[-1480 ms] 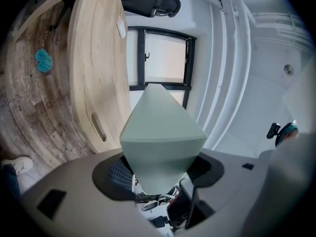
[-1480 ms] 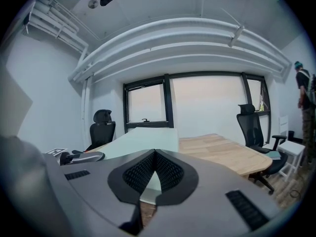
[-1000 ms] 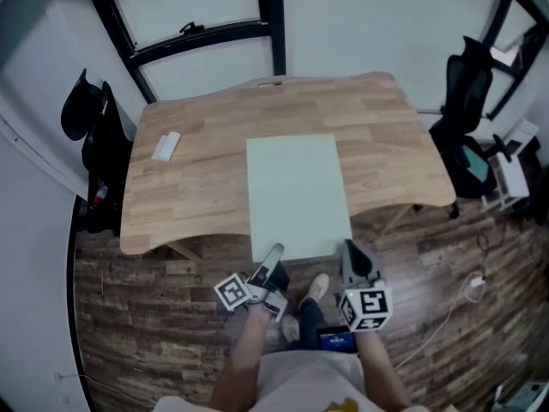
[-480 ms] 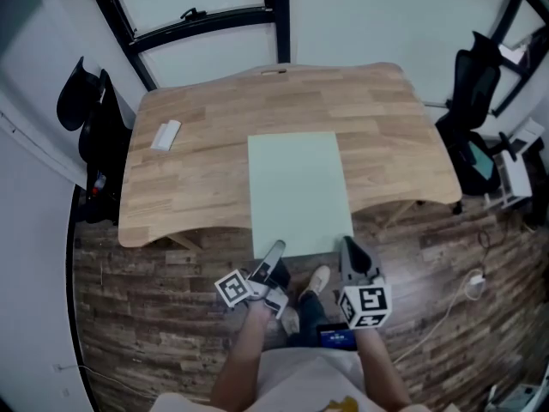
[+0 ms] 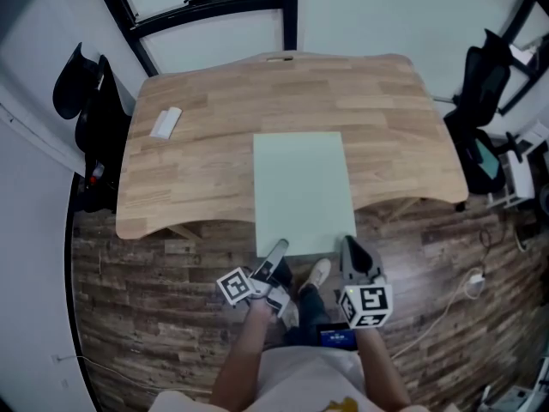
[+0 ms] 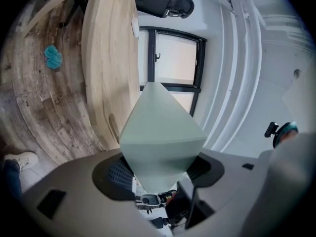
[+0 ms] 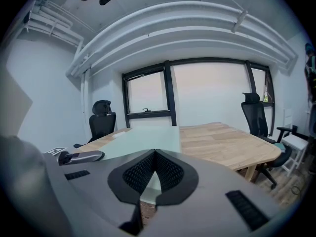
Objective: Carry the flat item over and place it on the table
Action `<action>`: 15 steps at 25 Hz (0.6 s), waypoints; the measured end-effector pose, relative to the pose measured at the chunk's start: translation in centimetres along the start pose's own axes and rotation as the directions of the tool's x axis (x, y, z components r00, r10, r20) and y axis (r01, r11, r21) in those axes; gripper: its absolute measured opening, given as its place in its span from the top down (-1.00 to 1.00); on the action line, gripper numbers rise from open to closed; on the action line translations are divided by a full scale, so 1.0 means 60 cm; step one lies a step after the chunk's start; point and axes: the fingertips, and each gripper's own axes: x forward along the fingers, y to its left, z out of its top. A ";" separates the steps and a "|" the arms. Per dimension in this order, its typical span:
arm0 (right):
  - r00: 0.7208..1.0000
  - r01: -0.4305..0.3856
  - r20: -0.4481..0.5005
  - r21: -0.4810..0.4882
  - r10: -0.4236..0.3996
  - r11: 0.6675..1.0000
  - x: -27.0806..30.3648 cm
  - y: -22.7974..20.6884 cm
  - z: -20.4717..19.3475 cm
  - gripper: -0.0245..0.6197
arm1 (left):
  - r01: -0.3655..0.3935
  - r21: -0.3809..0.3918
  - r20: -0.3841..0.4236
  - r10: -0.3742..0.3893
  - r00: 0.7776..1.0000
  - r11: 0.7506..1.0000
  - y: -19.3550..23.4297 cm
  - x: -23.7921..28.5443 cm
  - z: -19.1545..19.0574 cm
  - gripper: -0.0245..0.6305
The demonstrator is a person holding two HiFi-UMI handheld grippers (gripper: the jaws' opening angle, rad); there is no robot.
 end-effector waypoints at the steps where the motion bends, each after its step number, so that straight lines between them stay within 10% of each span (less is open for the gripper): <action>1: 1.000 -0.001 -0.004 -0.001 0.001 1.000 0.002 -0.001 -0.003 0.93 | -0.003 -0.003 0.002 0.003 1.000 1.000 0.005 -0.001 0.000 0.04; 15: 0.998 -0.015 -0.058 -0.009 0.015 1.000 0.021 -0.002 -0.042 0.93 | -0.025 -0.036 0.001 0.025 1.000 0.999 0.052 -0.003 -0.001 0.04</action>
